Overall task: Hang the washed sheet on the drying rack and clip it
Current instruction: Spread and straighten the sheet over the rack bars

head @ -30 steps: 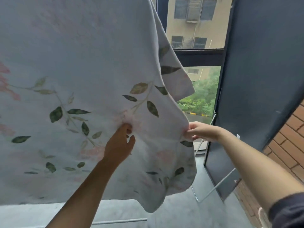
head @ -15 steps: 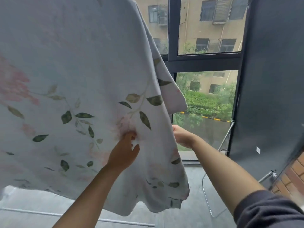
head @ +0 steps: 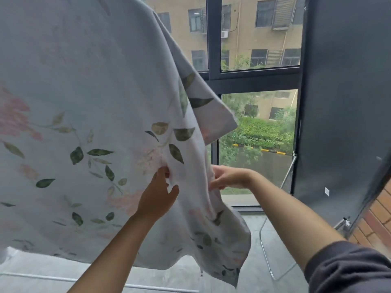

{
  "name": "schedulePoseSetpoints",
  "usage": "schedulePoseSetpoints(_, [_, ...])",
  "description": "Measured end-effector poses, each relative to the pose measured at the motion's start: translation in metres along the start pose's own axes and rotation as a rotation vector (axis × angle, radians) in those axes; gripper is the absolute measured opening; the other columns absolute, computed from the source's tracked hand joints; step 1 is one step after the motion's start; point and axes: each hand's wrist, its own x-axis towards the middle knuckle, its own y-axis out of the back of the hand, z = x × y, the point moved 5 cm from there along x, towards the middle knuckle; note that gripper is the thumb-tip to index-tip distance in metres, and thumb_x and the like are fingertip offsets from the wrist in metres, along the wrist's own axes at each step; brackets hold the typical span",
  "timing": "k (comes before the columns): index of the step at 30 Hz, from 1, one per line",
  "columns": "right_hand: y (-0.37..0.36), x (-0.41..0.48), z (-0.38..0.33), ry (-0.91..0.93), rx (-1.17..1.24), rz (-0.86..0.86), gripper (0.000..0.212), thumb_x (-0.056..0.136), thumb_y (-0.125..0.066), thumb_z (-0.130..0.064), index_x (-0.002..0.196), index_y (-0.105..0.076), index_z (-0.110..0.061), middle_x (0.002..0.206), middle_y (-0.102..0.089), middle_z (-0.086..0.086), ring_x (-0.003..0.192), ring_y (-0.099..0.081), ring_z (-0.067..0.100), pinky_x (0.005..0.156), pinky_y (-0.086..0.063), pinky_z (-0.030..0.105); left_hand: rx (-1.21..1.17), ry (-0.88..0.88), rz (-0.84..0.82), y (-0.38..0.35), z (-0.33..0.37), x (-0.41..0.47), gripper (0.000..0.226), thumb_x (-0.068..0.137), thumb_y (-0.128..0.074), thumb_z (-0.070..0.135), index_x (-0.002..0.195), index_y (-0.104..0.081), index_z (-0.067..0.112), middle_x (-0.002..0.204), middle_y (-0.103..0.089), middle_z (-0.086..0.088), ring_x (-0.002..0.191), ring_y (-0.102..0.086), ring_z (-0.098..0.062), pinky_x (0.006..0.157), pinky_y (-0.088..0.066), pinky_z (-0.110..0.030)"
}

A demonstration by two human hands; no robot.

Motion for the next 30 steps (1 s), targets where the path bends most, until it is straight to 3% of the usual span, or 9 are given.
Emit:
schedulePoseSetpoints(2, [-0.004,0.011,-0.009,0.002,-0.093,0.075,0.032,0.076,-0.074,-0.019,0.107,-0.067,-0.020,0.101,-0.068,0.003,0.083,-0.060,0.011,0.077,-0.054,0.035,0.004,0.039,-0.019,-0.001,-0.001,0.003,0.041,0.087,-0.060,0.033,0.119,-0.035,0.026,0.114,-0.045,0.008,0.100,-0.056,-0.013,0.072,-0.058,-0.043])
schedulePoseSetpoints(5, [-0.001,0.012,-0.021,0.064,0.055,0.226,0.030,0.081,-0.070,-0.004,0.111,-0.067,-0.004,0.106,-0.069,0.006,0.096,-0.065,0.017,0.095,-0.051,0.038,0.014,0.093,-0.030,-0.003,-0.001,0.007,0.041,0.086,-0.059,0.033,0.118,-0.035,0.025,0.117,-0.047,0.006,0.102,-0.058,-0.015,0.074,-0.057,-0.043])
schedulePoseSetpoints(8, [-0.011,0.015,-0.038,0.166,0.215,0.228,0.039,0.081,-0.069,0.002,0.118,-0.062,-0.007,0.110,-0.068,0.006,0.101,-0.065,0.018,0.089,-0.054,0.033,-0.007,0.111,-0.052,-0.004,-0.001,0.010,0.038,0.085,-0.059,0.031,0.114,-0.035,0.032,0.114,-0.049,0.007,0.100,-0.058,-0.017,0.071,-0.058,-0.045])
schedulePoseSetpoints(12, [-0.010,0.018,-0.037,0.120,0.084,0.354,0.033,0.077,-0.073,-0.003,0.110,-0.067,-0.008,0.107,-0.070,0.007,0.099,-0.066,0.021,0.091,-0.054,0.039,-0.013,0.116,-0.053,-0.001,-0.002,0.009,0.040,0.084,-0.054,0.026,0.118,-0.035,0.037,0.116,-0.050,0.011,0.096,-0.058,-0.015,0.073,-0.057,-0.045])
schedulePoseSetpoints(19, [0.042,-0.039,-0.023,0.207,0.208,0.562,0.015,0.085,-0.065,0.001,0.095,-0.070,-0.010,0.087,-0.071,-0.001,0.081,-0.065,0.007,0.085,-0.053,0.033,-0.014,0.045,0.015,-0.003,0.005,0.006,0.046,0.090,-0.053,0.027,0.131,-0.034,0.027,0.129,-0.048,0.008,0.110,-0.055,-0.015,0.089,-0.051,-0.040])
schedulePoseSetpoints(21, [0.045,-0.044,-0.023,0.242,0.262,0.565,0.018,0.086,-0.063,0.001,0.099,-0.064,-0.010,0.091,-0.069,0.002,0.083,-0.064,0.010,0.080,-0.053,0.031,-0.029,0.038,0.024,-0.006,0.010,0.005,0.049,0.089,-0.054,0.028,0.132,-0.032,0.025,0.131,-0.046,0.006,0.111,-0.055,-0.017,0.087,-0.051,-0.040])
schedulePoseSetpoints(25, [0.072,-0.065,-0.024,0.308,0.411,0.731,0.023,0.086,-0.058,0.007,0.084,-0.052,-0.015,0.086,-0.063,0.012,0.078,-0.055,0.022,0.068,-0.045,0.033,-0.026,0.118,0.041,-0.006,0.013,0.008,0.058,0.088,-0.056,0.034,0.137,-0.028,0.019,0.134,-0.041,0.001,0.111,-0.054,-0.023,0.084,-0.053,-0.045])
schedulePoseSetpoints(27, [0.079,-0.078,-0.029,0.288,0.380,0.709,0.027,0.084,-0.059,0.010,0.090,-0.053,-0.016,0.089,-0.065,0.014,0.079,-0.057,0.024,0.073,-0.047,0.036,-0.038,0.142,0.065,-0.004,0.014,0.007,0.059,0.088,-0.057,0.032,0.138,-0.029,0.016,0.136,-0.041,-0.001,0.112,-0.055,-0.025,0.087,-0.051,-0.045])
schedulePoseSetpoints(30, [0.101,-0.099,-0.033,0.301,0.355,0.891,0.035,0.086,-0.057,0.008,0.110,-0.054,-0.016,0.094,-0.066,0.013,0.082,-0.060,0.025,0.073,-0.050,0.038,-0.068,0.137,0.112,0.001,0.018,0.005,0.058,0.089,-0.057,0.027,0.139,-0.031,0.015,0.137,-0.043,-0.004,0.111,-0.057,-0.027,0.086,-0.050,-0.043])
